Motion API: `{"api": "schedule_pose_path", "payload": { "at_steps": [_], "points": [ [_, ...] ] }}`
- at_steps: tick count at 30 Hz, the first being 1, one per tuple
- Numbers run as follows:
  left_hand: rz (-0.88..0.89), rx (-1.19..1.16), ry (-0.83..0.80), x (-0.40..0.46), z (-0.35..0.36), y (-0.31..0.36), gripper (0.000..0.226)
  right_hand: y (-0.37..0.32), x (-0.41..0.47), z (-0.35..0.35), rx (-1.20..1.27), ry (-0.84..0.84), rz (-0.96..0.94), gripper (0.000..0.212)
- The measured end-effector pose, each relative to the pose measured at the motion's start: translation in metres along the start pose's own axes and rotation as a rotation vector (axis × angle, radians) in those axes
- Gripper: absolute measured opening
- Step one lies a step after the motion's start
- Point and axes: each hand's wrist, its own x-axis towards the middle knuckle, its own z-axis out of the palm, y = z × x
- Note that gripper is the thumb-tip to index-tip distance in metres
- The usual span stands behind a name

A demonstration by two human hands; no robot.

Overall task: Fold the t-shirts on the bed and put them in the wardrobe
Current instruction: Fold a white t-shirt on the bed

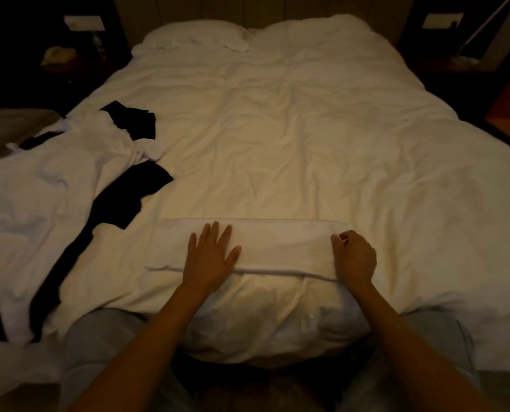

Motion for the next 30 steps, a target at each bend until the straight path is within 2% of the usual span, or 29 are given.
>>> {"api": "schedule_pose_path", "payload": {
  "at_steps": [2, 6, 10, 12, 14, 16, 18, 20, 24, 26, 28, 30],
  "points": [
    [0.055, 0.017, -0.009, 0.003, 0.003, 0.013, 0.089, -0.002, 0.010, -0.006, 0.056, 0.002, -0.037, 0.027],
    [0.036, 0.033, 0.001, 0.005, 0.011, 0.018, 0.084, -0.008, 0.024, -0.019, 0.049, 0.057, -0.126, 0.025],
    [0.023, 0.053, 0.005, 0.003, 0.014, 0.020, 0.083, -0.002, 0.016, -0.012, -0.048, -0.013, -0.115, 0.029],
    [0.013, 0.056, 0.004, 0.003, 0.014, 0.022, 0.084, 0.004, 0.008, -0.009, -0.037, -0.042, -0.051, 0.041],
    [0.018, 0.050, -0.004, 0.005, 0.012, 0.027, 0.086, 0.003, 0.003, -0.009, 0.018, -0.102, 0.047, 0.061],
    [0.071, 0.044, -0.018, 0.009, 0.012, 0.036, 0.091, -0.002, 0.002, -0.013, 0.078, -0.222, 0.143, 0.075],
    [0.126, 0.019, -0.027, 0.013, 0.014, 0.049, 0.092, -0.006, 0.008, -0.018, 0.161, -0.347, 0.240, 0.080],
    [0.132, -0.026, -0.031, 0.019, 0.018, 0.058, 0.088, -0.007, 0.016, -0.023, 0.348, -0.411, 0.333, 0.070],
    [0.082, -0.083, -0.033, 0.026, 0.025, 0.064, 0.088, -0.010, 0.021, -0.034, 0.923, -0.537, 0.597, 0.041],
    [0.065, -0.085, -0.057, 0.026, 0.024, 0.066, 0.082, -0.017, 0.021, -0.041, 1.060, -0.578, 0.596, 0.036],
    [0.036, -0.123, -0.089, 0.028, 0.020, 0.067, 0.063, -0.027, 0.021, -0.048, 1.173, -0.576, 0.567, 0.027],
    [-0.008, -0.310, -0.113, 0.029, 0.010, 0.072, 0.053, -0.043, 0.022, -0.057, 1.228, -0.562, 0.535, 0.018]
  ]
}}
